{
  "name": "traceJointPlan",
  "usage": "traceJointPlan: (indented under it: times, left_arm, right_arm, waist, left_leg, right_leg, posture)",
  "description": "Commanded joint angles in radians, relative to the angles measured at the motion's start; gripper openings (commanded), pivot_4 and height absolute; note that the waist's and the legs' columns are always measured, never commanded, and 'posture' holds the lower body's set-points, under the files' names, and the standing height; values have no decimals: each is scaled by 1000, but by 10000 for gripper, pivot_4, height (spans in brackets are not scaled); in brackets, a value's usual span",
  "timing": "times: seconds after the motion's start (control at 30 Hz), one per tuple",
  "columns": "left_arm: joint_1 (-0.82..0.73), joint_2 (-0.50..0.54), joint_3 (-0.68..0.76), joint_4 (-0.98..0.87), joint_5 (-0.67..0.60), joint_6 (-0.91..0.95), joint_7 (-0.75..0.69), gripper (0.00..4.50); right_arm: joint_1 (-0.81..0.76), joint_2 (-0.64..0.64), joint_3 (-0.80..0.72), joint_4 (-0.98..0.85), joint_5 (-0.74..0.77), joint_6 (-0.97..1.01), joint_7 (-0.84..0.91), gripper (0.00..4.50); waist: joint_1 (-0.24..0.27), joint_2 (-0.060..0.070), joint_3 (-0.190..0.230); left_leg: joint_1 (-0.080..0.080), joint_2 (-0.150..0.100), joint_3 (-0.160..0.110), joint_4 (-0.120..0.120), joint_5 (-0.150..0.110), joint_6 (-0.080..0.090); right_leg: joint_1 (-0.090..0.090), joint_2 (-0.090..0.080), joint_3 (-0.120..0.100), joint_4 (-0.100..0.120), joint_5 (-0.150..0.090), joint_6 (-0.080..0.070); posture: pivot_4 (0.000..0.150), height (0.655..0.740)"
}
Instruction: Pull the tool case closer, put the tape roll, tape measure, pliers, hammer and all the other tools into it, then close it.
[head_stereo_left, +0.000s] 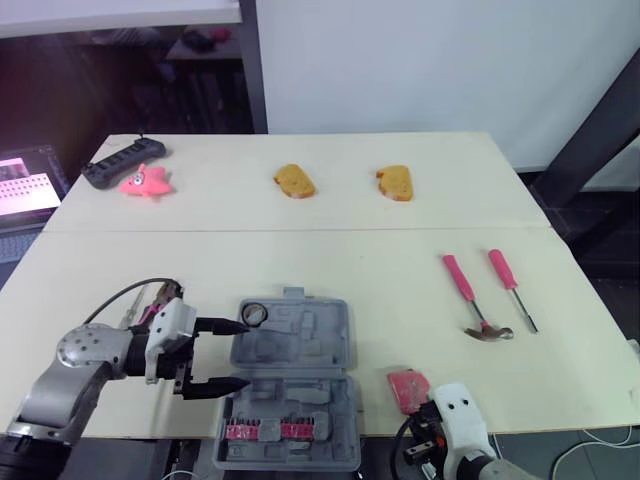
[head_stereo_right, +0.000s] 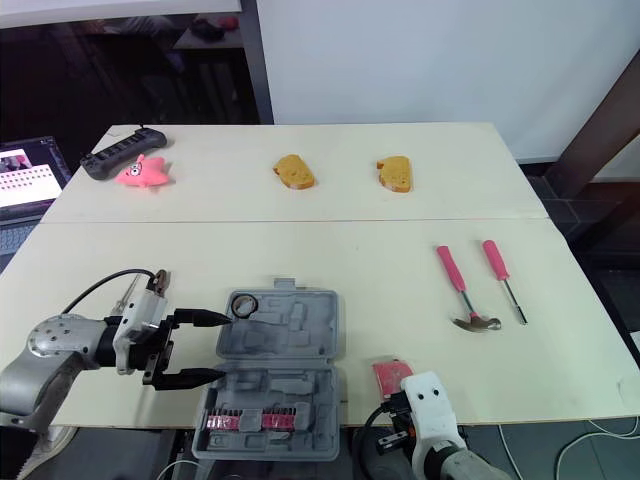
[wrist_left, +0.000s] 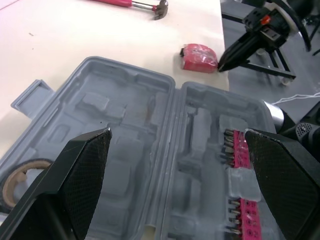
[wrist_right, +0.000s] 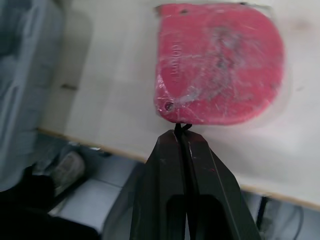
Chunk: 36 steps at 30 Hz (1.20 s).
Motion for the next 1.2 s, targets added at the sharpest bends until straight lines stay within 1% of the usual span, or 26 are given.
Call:
traceJointPlan:
  times: [0.03, 0.2, 0.23, 0.3, 0.33, 0.47, 0.5, 0.67, 0.8, 0.83, 1.0, 1.03, 1.1, 1.2]
  left_arm:
    - [-9, -2, -4, -6, 2, -19, -19, 45000]
    - [-10, 2, -4, -4, 2, -24, -22, 45000]
    - [-9, 3, -3, -4, 2, -24, -22, 45000]
    - [-8, 4, -1, -5, 1, -24, -22, 45000]
    - [-8, 5, 0, -6, 0, -23, -21, 45000]
    - [-5, 6, 2, -6, 1, -27, -19, 45000]
    - [-4, 6, 3, -6, 1, -27, -19, 45000]
    - [6, 6, 6, -18, -1, -23, -9, 45000]
    - [21, 5, 7, -29, 0, -24, -1, 45000]
    - [23, 5, 7, -34, -1, -21, 3, 45000]
    - [37, 6, 7, -53, -3, -16, 17, 45000]
    - [41, 8, 9, -59, -5, -15, 19, 45000]
    - [45, 11, 11, -67, -7, -12, 22, 45000]
    - [53, 16, 17, -81, -11, -12, 23, 45000]
  right_arm:
    - [3, 9, -1, -15, 16, 0, -5, 240]
    - [1, 12, 0, -1, 16, -7, -7, 240]
    - [3, 10, -3, 0, 17, -7, -5, 6022]
    - [10, 2, -18, -4, 25, -6, 7, 13380]
    - [14, -3, -27, -8, 31, -5, 14, 19442]
    - [23, -23, -63, -11, 53, -8, 39, 40111]
    - [24, -28, -66, -10, 56, -10, 42, 44699]
    - [32, -57, -103, -41, 94, 6, 76, 44699]
    - [8, -145, -190, -48, 135, 14, 157, 44699]
    - [-6, -176, -218, -47, 149, 14, 186, 44699]
    - [-151, -445, -307, -18, 234, -59, 434, 44699]
    - [-177, -528, -299, 3, 218, -135, 515, 44699]
    - [-203, -651, -273, 49, 170, -271, 629, 44699]
    - [-300, -801, -189, 203, 52, -557, 782, 44699]
  waist:
    - [0, 0, 0]
    - [0, 0, 0]
    - [0, 0, 0]
    - [0, 0, 0]
    - [0, 0, 0]
    - [2, 0, 0]
    - [2, -1, 0]
    - [2, -1, 0]
    - [1, -1, 0]
    - [0, -1, 0]
    - [0, 0, 0]
    - [0, 0, 0]
    - [2, 0, 0]
    - [2, -1, 1]
  left_leg:
    - [0, 0, 0, 0, 0, 0]
    - [0, 0, 0, 0, 0, 0]
    - [0, 0, 0, 0, 0, 0]
    - [0, 0, 0, 0, 0, 0]
    - [0, 0, 0, 0, 0, 0]
    - [0, 0, 0, 0, 0, 0]
    - [0, 0, 0, 0, 0, 0]
    - [0, 0, 0, 0, 0, 0]
    - [-1, 0, 0, 0, 0, 0]
    - [0, 0, 0, 0, 0, 0]
    - [1, 0, 0, 0, 0, 0]
    - [1, 0, 0, 0, 0, 0]
    - [0, 0, 0, 0, 0, 0]
    - [-1, 0, 0, 0, 0, 0]
  right_leg:
    - [0, 0, 0, -1, 0, 0]
    - [0, 0, 0, -1, 0, 0]
    - [0, 0, 0, -1, 0, 0]
    - [0, 0, 0, -1, 0, 0]
    - [0, 0, 0, -2, 0, 0]
    - [2, 0, 0, -3, 0, 0]
    - [2, 0, 0, -3, 0, 0]
    - [2, 0, 0, -4, 0, 0]
    - [2, 0, 0, -4, 0, 0]
    - [3, 0, 0, -4, 0, 0]
    - [3, 0, 1, -4, 0, 0]
    - [3, 1, 1, -4, 0, 0]
    - [3, 0, 1, -4, 0, 0]
    - [4, 0, 0, -6, 0, 1]
  posture:
    - [1500, 7400]
    - [1500, 7400]
    - [1500, 7400]
    - [1500, 7400]
    - [1500, 7400]
    - [1500, 7400]
    - [1500, 7400]
    - [1500, 7400]
    - [1500, 7400]
    - [1500, 7400]
    - [1500, 7400]
    - [1500, 7400]
    - [1500, 7400]
    - [1500, 7400]
